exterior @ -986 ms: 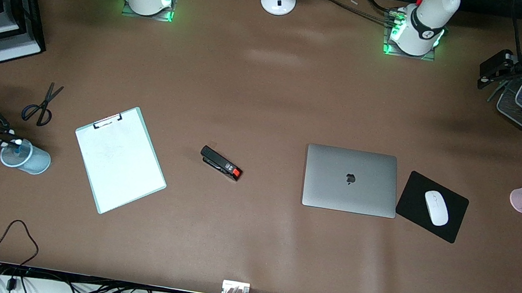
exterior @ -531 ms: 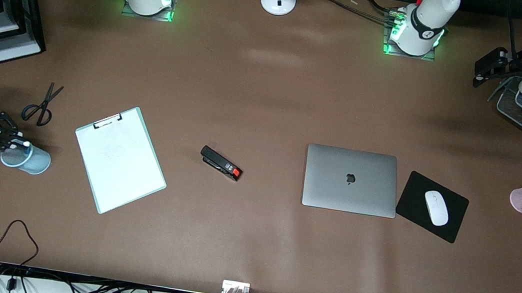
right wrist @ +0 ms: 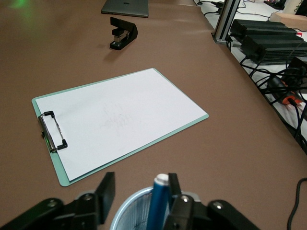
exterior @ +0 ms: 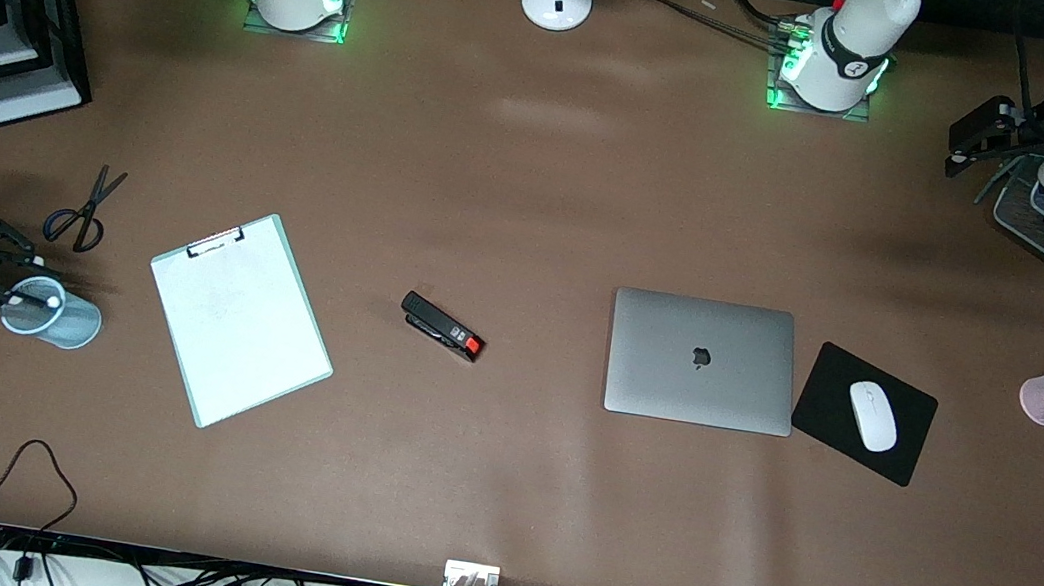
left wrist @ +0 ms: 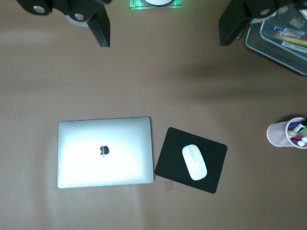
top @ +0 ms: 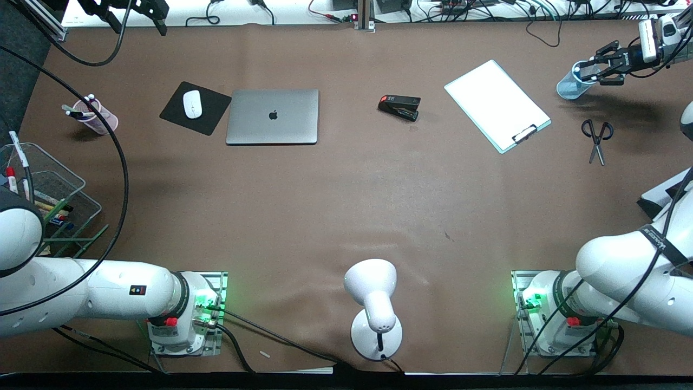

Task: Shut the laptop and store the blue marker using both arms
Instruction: 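Lower the blue marker into the light blue mesh cup with the right gripper, then open the right gripper to release the marker into the cup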

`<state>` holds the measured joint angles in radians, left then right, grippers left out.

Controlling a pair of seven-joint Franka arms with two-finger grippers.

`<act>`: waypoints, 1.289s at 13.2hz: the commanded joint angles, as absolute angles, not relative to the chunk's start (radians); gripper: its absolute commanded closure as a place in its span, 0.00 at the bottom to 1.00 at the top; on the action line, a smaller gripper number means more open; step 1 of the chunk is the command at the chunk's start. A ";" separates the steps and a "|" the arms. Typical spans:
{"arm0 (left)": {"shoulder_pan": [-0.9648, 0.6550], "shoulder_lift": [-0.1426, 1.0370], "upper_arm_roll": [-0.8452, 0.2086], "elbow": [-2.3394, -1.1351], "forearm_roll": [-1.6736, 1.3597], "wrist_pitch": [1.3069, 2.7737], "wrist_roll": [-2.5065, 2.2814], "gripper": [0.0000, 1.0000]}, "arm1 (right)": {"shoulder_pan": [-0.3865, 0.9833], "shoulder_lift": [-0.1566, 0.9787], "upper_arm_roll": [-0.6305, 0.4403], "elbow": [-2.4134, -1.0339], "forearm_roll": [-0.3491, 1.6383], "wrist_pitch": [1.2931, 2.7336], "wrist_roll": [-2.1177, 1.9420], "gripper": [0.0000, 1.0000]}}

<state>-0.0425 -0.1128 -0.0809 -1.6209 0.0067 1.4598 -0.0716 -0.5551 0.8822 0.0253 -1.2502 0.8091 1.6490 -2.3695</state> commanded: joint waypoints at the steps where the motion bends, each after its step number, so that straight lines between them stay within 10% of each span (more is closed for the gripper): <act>1: -0.049 -0.123 -0.077 -1.628 0.006 1.474 -0.052 0.00 | -0.569 0.871 0.037 -1.232 0.824 1.631 -2.307 0.00; 17: -0.054 -0.107 -0.078 -1.669 0.006 1.603 -0.048 0.00 | -0.344 0.502 0.041 -1.229 0.517 1.539 -1.349 0.00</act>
